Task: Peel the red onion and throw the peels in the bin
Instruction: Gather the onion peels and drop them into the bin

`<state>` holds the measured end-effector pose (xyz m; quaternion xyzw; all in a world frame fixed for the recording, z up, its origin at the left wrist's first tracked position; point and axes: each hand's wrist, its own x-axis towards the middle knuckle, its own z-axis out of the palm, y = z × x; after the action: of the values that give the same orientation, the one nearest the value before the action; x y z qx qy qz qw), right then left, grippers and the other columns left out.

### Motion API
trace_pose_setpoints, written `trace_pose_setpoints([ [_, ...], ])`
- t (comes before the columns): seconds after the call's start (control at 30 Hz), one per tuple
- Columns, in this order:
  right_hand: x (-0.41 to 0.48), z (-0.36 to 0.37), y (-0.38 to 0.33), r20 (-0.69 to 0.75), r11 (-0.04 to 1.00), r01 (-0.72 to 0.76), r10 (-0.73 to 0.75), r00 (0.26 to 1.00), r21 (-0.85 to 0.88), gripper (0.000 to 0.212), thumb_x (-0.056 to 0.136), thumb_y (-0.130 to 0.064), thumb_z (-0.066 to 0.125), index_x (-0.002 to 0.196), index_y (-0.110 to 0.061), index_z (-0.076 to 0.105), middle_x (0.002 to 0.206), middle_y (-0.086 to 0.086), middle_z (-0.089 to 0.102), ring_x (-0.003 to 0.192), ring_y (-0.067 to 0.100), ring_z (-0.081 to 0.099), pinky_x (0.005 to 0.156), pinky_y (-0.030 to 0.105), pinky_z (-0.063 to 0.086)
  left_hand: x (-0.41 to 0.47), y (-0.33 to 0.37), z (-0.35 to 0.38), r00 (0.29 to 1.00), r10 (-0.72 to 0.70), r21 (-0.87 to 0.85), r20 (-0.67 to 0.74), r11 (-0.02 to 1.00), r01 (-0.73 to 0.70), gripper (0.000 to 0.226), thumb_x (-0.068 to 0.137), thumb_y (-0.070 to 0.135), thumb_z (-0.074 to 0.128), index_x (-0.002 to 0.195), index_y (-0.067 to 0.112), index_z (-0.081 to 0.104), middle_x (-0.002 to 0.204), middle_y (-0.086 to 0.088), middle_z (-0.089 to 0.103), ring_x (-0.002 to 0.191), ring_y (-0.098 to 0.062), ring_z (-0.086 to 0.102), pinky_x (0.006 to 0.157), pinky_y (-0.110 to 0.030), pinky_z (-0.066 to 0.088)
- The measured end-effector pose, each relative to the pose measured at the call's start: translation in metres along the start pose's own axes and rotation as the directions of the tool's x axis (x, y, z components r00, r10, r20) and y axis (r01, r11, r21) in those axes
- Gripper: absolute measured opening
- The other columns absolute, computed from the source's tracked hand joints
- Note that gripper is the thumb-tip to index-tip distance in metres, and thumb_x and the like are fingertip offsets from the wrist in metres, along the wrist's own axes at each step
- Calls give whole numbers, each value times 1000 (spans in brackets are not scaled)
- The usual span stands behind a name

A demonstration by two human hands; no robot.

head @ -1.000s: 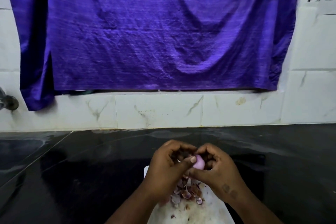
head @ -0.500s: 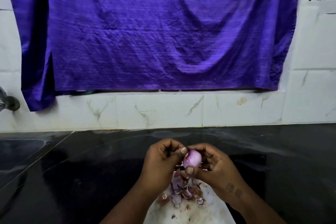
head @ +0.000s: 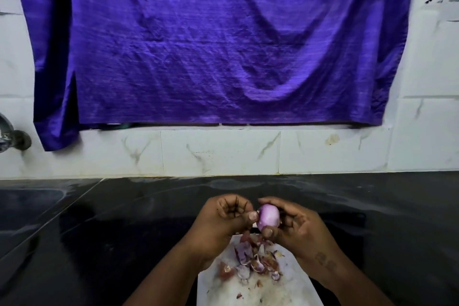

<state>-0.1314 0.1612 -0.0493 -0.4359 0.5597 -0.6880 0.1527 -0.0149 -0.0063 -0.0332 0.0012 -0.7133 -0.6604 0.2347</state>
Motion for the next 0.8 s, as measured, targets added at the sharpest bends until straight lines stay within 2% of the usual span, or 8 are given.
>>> trace_pose_setpoints([
  [0.2, 1, 0, 2, -16, 1000, 10, -10, 1000, -12, 55, 63, -3, 87, 114, -15, 74, 110, 2, 79, 100, 24, 76, 76, 27, 61, 0, -2, 6, 1000, -14, 37, -8, 999, 14, 16, 100, 5, 67, 86, 13, 69, 80, -5, 64, 78, -24, 58, 75, -38, 54],
  [0.3, 1, 0, 4, -80, 994, 32, -41, 996, -100, 56, 59, -9, 93, 110, -24, 76, 109, 2, 78, 98, 24, 76, 80, 34, 63, 0, -6, 11, 998, -11, 43, -58, 999, 13, 12, 101, 8, 66, 90, 12, 64, 82, -3, 64, 79, -18, 60, 71, -30, 55],
  [0.4, 2, -3, 4, -107, 986, 46, -64, 992, -161, 57, 58, -12, 97, 107, -31, 76, 111, 0, 77, 100, 22, 75, 86, 41, 63, 1, -8, 11, 992, 7, 64, -126, 998, 1, 12, 96, 6, 73, 101, 15, 66, 88, -1, 70, 85, -14, 65, 76, -29, 57],
  [0.53, 2, -4, 2, -68, 987, 37, -48, 997, -154, 58, 58, -6, 96, 106, -31, 76, 111, 2, 77, 100, 24, 75, 88, 46, 62, 1, -10, 11, 995, 37, 118, -95, 993, -26, 9, 95, 5, 74, 94, 14, 73, 97, -17, 75, 91, -27, 71, 86, -47, 62],
  [0.6, 1, -3, 1, -60, 985, 39, -50, 997, -171, 58, 59, -6, 96, 108, -32, 76, 112, 2, 77, 100, 24, 75, 87, 44, 62, 0, -11, 11, 992, 62, 136, -113, 990, -46, 14, 95, 4, 74, 86, 15, 73, 91, -17, 75, 84, -24, 71, 82, -45, 62],
  [0.67, 1, -2, 1, -72, 985, 34, -47, 996, -168, 57, 62, -6, 94, 112, -26, 75, 111, 2, 78, 100, 23, 76, 84, 37, 62, 0, -9, 11, 983, 94, 139, -156, 988, -73, 13, 95, 6, 74, 84, 14, 72, 83, -6, 74, 79, -15, 69, 74, -31, 59],
  [0.73, 3, -6, 1, -137, 990, 36, -54, 989, -135, 54, 66, -1, 90, 115, -17, 72, 107, 1, 80, 100, 20, 77, 78, 28, 62, 1, -7, 12, 968, 81, 109, -239, 993, -56, 10, 98, 15, 71, 88, 12, 71, 82, 1, 73, 80, -11, 68, 76, -27, 54],
  [0.8, 4, -11, 1, -218, 994, 35, -56, 974, -101, 49, 70, 1, 87, 115, -13, 71, 104, -2, 81, 97, 14, 77, 76, 22, 60, 3, -7, 8, 956, 8, 132, -294, 991, 32, 15, 101, 29, 67, 98, 15, 72, 94, 4, 75, 93, -10, 70, 84, -26, 51],
])
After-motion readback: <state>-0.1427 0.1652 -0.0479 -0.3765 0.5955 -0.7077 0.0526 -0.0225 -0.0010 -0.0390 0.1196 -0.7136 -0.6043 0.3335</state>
